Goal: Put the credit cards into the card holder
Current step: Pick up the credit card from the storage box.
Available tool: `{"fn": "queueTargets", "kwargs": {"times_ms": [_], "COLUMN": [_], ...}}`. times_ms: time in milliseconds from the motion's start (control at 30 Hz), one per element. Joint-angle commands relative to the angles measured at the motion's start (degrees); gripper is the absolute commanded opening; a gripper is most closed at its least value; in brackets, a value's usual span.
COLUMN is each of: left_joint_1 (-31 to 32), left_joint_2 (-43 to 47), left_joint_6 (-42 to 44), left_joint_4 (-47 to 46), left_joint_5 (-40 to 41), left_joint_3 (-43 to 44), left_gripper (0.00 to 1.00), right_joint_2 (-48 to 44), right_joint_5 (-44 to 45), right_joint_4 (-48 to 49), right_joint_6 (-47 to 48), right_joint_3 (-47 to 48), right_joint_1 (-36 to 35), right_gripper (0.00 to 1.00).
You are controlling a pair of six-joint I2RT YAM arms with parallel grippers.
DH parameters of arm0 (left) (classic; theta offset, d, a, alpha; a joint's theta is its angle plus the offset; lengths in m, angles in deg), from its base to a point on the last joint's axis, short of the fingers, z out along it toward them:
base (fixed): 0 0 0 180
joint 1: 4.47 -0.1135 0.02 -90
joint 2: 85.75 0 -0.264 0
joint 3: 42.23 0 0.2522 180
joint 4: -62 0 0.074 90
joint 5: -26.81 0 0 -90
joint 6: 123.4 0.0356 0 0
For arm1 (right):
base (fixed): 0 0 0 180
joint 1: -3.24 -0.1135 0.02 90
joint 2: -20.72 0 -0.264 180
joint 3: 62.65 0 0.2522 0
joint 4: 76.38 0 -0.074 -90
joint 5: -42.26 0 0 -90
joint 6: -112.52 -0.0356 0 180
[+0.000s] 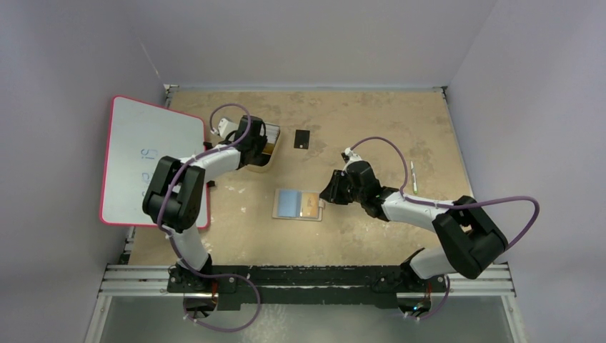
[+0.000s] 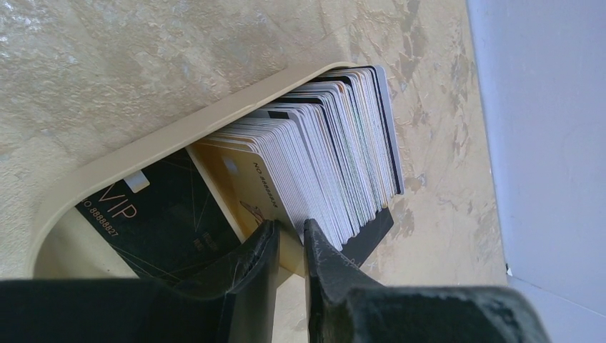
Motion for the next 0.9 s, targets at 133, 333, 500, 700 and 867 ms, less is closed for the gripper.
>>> {"fn": "queueTargets", "kwargs": {"times_ms": [133, 333, 500, 700, 867], "left_joint_1": [-0.19, -0.21, -0.21, -0.14, -0.17], "left_joint_2": [3.5, 3.93, 4.77, 6.97, 10.1], "left_joint_6": [-0.17, -0.44, -2.97, -6.77, -9.54], "left_joint_4": [-2.53, -1.81, -2.51, -1.9, 0.83], "left_joint_5": [0.5, -0.34, -2.86, -5.37, -6.59], "left_joint_3": [1.42, 1.45, -0.31, -3.04, -6.14], "left_gripper": [0.13, 0.03, 0.0, 0.0, 0.0], "right_joint_2": [-0.42, -0.35, -0.22, 0.13, -0.47], "right_joint_5": [0.26, 0.08, -0.19, -0.68, -1.86], "right_joint_4": [2.12, 2.04, 2.12, 2.42, 3.98], "right_joint_6": [0.33, 0.33, 0.37, 0.58, 0.42], "right_joint_3": [1.02, 1.15, 1.33, 1.51, 1.46], "right_joint_1": [-0.28, -0.22, -0.2, -0.21, -0.21], "right_gripper": [0.26, 0.26, 0.26, 0.26, 0.26]}}
